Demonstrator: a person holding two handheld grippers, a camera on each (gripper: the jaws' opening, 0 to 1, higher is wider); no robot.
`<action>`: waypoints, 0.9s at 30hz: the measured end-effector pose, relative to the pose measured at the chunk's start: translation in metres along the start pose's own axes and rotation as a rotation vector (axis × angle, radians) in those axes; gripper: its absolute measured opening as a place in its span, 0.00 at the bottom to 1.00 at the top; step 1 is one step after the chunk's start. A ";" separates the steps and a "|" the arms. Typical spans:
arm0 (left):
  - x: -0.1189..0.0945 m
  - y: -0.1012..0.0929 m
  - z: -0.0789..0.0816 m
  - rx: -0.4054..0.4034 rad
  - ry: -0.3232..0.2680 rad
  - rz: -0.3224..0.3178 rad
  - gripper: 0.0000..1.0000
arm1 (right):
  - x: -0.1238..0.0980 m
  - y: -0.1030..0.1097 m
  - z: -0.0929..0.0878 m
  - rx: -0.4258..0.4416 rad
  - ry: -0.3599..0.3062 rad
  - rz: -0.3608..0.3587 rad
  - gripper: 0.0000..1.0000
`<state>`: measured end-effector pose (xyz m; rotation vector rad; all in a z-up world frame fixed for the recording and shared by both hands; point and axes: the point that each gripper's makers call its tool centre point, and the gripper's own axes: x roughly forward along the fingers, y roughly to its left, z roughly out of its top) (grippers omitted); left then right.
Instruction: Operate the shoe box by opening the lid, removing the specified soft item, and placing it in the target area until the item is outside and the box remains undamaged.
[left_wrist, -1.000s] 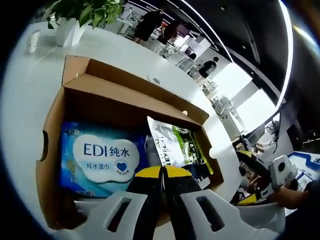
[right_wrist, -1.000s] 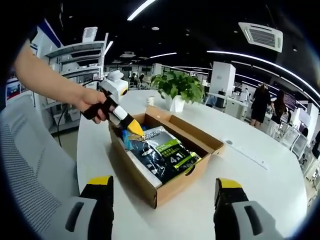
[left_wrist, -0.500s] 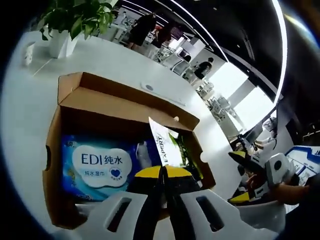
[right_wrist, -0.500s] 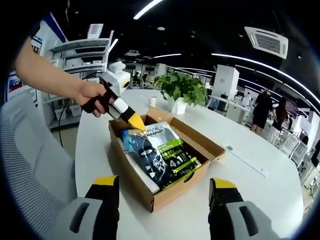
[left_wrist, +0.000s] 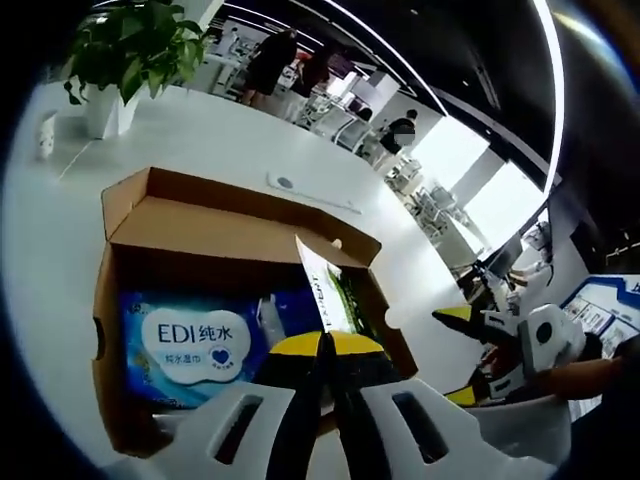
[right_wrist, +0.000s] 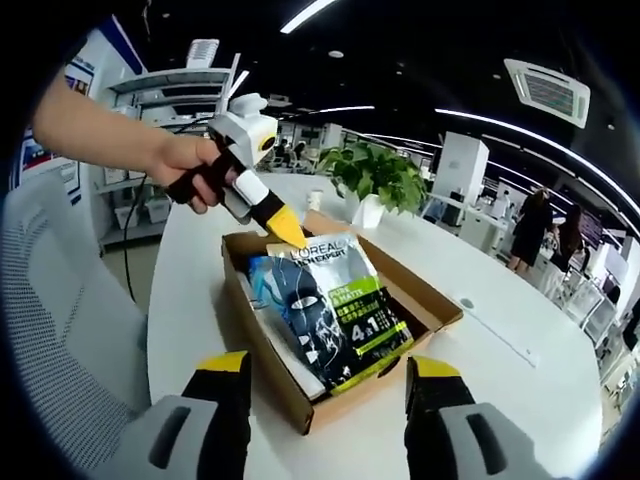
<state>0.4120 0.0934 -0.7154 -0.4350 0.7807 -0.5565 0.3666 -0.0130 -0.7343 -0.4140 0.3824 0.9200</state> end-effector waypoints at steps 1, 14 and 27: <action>0.000 -0.001 0.001 0.003 0.003 0.007 0.00 | 0.002 0.000 0.000 -0.005 0.001 -0.003 0.56; -0.002 -0.022 0.011 0.030 -0.006 0.015 0.00 | 0.026 -0.001 0.003 -0.012 0.005 -0.036 0.41; -0.001 -0.038 0.018 0.066 -0.016 0.008 0.00 | 0.048 0.002 0.000 0.051 0.028 -0.029 0.29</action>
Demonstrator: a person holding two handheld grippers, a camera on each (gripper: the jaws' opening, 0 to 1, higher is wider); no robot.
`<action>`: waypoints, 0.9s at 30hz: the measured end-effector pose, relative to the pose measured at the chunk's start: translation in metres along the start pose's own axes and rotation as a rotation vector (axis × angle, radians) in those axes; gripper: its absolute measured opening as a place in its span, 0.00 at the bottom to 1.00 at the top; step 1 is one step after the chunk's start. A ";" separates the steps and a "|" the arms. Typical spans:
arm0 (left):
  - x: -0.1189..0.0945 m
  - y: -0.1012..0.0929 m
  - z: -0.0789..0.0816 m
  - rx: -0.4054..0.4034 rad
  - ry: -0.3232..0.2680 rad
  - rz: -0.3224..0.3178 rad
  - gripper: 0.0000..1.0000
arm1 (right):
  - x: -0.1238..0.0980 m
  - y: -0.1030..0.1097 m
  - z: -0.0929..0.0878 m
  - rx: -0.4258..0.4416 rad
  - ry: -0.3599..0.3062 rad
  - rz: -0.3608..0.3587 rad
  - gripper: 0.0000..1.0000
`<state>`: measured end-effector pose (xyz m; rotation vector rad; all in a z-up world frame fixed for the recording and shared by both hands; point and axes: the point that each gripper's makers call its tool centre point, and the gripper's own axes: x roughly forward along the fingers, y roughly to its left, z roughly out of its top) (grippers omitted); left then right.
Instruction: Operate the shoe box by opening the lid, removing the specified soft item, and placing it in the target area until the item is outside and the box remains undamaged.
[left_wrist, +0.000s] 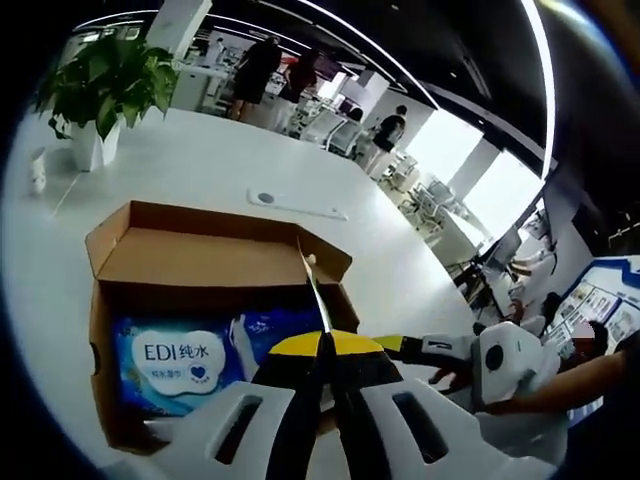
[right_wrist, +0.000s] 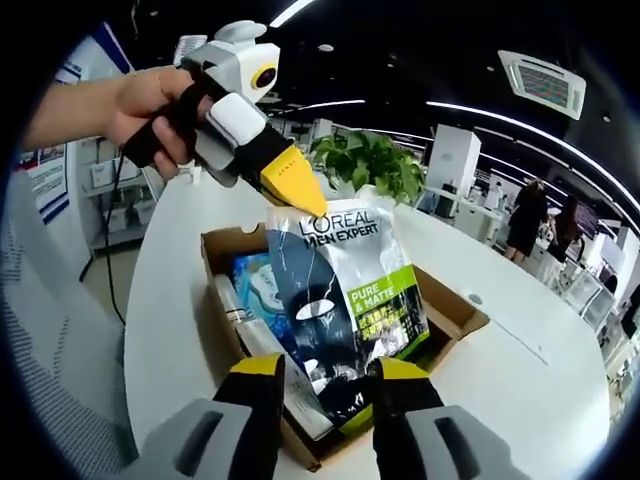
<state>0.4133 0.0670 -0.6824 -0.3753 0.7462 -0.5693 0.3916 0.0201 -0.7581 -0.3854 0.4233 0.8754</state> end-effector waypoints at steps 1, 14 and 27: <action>0.000 0.000 0.000 0.004 0.001 0.004 0.00 | 0.001 0.001 -0.001 -0.001 0.004 0.001 0.28; 0.002 0.007 -0.006 0.047 0.027 0.026 0.00 | 0.006 0.005 -0.001 -0.043 0.021 0.016 0.05; 0.009 0.008 -0.020 0.093 0.062 0.053 0.00 | 0.005 0.010 0.000 -0.029 0.022 0.017 0.00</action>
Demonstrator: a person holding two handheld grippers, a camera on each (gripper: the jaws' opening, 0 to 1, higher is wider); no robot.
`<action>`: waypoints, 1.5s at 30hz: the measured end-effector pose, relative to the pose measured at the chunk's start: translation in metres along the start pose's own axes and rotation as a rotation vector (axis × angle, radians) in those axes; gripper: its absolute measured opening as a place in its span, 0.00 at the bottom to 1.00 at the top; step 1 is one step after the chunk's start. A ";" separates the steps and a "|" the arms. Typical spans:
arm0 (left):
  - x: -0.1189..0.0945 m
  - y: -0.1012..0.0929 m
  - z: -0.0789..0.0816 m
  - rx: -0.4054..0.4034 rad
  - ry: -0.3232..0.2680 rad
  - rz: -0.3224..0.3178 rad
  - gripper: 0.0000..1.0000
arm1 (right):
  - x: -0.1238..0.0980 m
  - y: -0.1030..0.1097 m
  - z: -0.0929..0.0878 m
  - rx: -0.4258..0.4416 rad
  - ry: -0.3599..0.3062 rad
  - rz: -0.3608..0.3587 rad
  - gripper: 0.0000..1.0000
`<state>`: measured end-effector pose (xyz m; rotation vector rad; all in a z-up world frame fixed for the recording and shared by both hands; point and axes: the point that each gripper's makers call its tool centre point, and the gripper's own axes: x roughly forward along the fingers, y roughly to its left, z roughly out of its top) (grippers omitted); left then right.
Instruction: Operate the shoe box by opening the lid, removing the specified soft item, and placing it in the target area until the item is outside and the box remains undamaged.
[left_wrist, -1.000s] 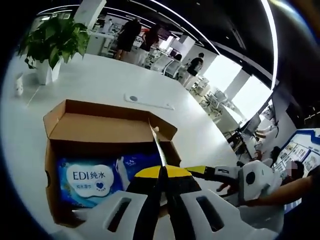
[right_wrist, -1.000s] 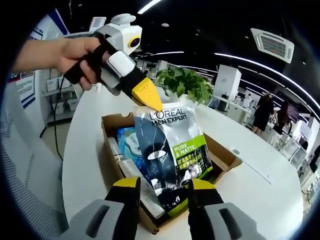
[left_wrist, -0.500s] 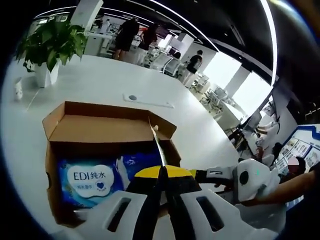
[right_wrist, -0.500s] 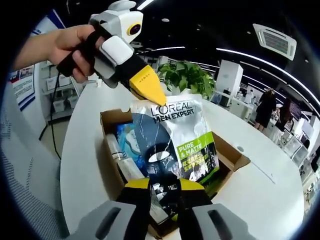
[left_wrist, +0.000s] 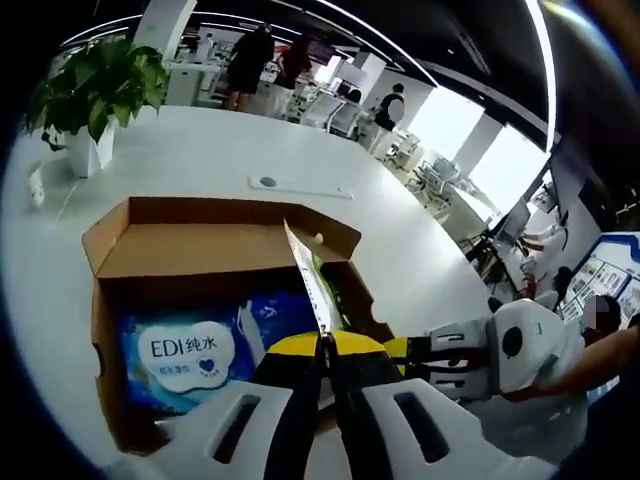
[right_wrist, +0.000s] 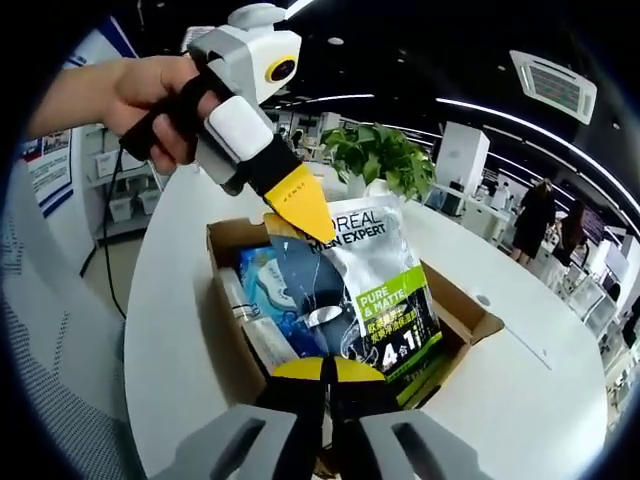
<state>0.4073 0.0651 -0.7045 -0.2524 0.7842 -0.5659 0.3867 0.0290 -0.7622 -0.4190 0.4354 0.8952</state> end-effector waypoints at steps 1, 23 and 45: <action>0.000 -0.001 0.001 -0.007 -0.004 -0.007 0.00 | 0.000 0.000 0.000 0.004 0.000 -0.001 0.00; -0.025 -0.010 0.018 0.014 -0.060 -0.031 0.00 | -0.016 -0.004 0.027 -0.028 -0.056 -0.009 0.00; -0.020 -0.042 0.034 0.033 -0.088 -0.096 0.00 | -0.048 -0.025 0.032 -0.074 -0.062 -0.056 0.00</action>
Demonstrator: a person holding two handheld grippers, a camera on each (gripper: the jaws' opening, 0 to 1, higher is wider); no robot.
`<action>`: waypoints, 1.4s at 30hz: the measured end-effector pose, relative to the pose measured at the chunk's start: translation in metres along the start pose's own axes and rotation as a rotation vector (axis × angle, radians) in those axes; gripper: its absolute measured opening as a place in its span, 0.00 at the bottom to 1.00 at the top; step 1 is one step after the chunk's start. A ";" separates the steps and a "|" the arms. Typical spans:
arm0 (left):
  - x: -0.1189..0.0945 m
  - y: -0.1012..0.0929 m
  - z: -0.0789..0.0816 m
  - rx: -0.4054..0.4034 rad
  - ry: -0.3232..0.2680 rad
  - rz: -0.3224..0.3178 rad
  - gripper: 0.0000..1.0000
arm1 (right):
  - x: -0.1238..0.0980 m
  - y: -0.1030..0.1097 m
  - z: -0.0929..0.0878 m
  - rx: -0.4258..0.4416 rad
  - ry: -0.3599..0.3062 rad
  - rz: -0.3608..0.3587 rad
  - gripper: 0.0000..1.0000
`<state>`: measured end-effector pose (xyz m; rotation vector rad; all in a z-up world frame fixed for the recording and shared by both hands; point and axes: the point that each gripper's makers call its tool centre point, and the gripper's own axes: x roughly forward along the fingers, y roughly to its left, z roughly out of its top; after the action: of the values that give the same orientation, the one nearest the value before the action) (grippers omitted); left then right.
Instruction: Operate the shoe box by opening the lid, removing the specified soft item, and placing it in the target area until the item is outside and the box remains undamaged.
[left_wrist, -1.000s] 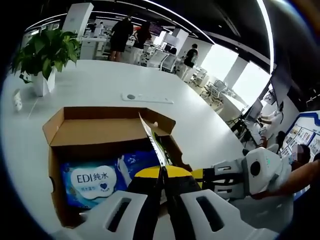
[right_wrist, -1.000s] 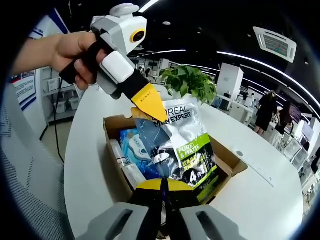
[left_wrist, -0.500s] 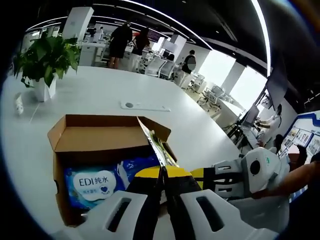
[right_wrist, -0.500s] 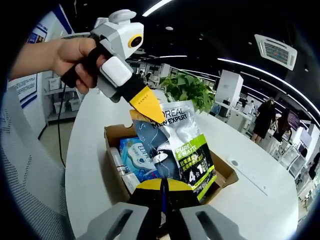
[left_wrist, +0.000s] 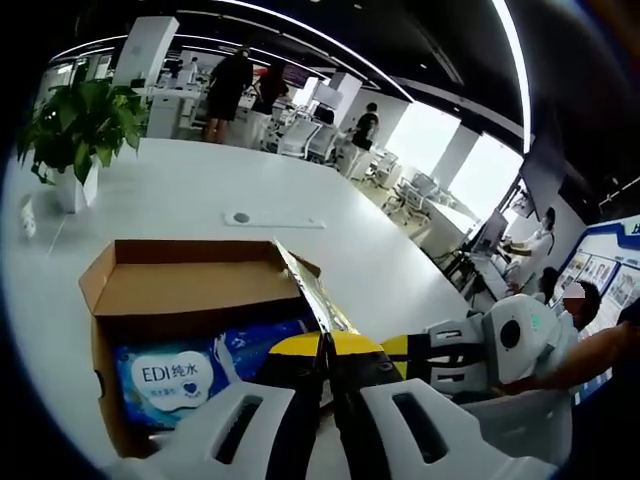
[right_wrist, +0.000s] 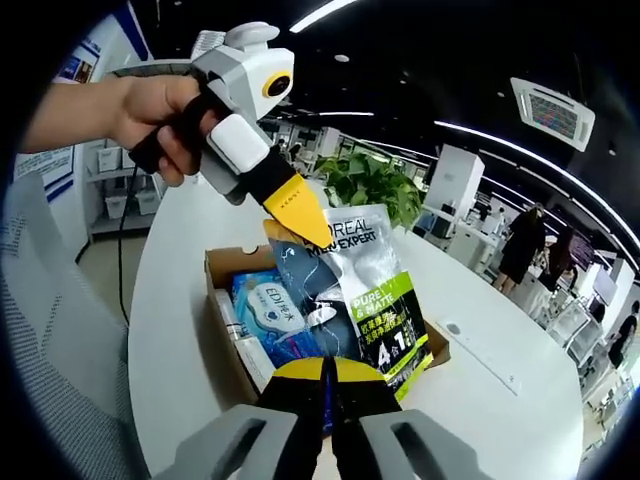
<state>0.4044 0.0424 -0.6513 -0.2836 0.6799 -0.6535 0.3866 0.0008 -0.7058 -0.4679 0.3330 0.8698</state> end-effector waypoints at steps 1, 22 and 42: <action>0.002 -0.002 0.000 0.001 0.002 -0.004 0.00 | -0.001 -0.001 -0.001 0.000 0.003 -0.002 0.00; 0.047 -0.030 -0.015 0.019 0.066 -0.047 0.00 | -0.026 -0.025 -0.044 0.033 0.068 -0.051 0.00; 0.083 -0.041 -0.038 0.027 0.150 -0.050 0.00 | -0.035 -0.036 -0.086 0.080 0.137 -0.079 0.00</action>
<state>0.4093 -0.0439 -0.7022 -0.2286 0.8085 -0.7366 0.3864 -0.0870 -0.7539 -0.4646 0.4698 0.7468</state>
